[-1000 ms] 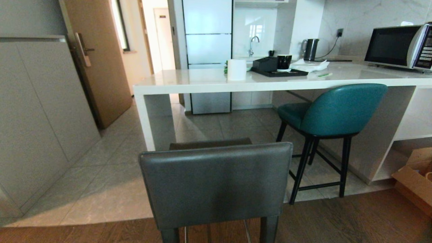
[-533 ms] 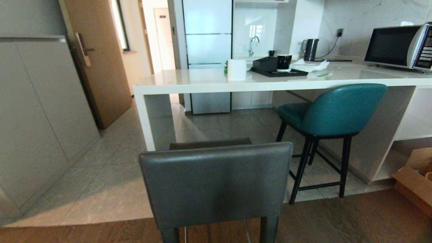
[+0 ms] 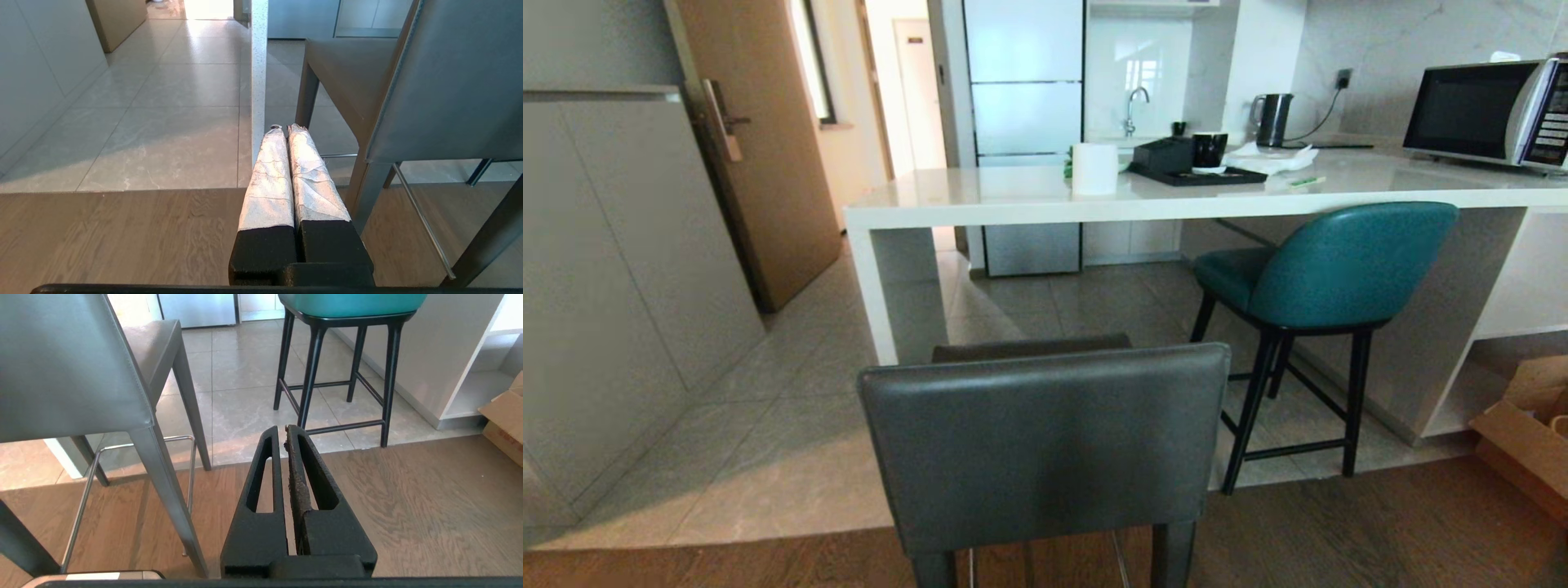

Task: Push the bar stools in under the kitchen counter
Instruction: Pull the blue chair out from under the dining table

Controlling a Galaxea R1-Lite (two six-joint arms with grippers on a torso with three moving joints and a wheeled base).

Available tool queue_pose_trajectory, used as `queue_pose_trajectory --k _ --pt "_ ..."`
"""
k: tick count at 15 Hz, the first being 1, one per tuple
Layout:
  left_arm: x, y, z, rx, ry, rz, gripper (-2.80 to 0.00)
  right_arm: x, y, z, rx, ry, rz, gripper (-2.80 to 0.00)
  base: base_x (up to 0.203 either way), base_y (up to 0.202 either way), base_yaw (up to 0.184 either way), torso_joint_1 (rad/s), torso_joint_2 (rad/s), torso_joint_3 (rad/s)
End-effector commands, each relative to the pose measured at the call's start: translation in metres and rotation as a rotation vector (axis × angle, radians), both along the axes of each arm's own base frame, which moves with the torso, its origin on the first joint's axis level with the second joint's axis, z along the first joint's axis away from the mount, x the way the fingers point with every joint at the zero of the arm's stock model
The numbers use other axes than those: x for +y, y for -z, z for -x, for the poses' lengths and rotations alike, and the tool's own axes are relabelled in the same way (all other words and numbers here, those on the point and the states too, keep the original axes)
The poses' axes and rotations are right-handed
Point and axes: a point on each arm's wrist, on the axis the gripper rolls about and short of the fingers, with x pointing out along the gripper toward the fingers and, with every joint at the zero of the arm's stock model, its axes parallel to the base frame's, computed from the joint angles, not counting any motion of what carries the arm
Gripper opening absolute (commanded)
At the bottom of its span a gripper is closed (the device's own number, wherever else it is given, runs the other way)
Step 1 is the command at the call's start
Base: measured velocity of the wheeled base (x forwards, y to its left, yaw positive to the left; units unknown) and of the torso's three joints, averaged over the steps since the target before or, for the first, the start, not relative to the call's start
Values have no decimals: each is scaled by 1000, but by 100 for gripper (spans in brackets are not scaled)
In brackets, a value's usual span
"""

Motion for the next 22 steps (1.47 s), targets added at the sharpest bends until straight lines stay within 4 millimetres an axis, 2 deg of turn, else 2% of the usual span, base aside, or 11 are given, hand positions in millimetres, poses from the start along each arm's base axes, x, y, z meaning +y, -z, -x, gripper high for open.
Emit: queue_pose_trajectory --k 1,22 --pt "0 0 0 2 -1 0 -280 0 0 0 2 0 0 -280 0 0 0 0 0 0" --pt "0 0 0 2 -1 0 -280 0 0 0 2 6 -10 -280 0 -187 3 3 3 2"
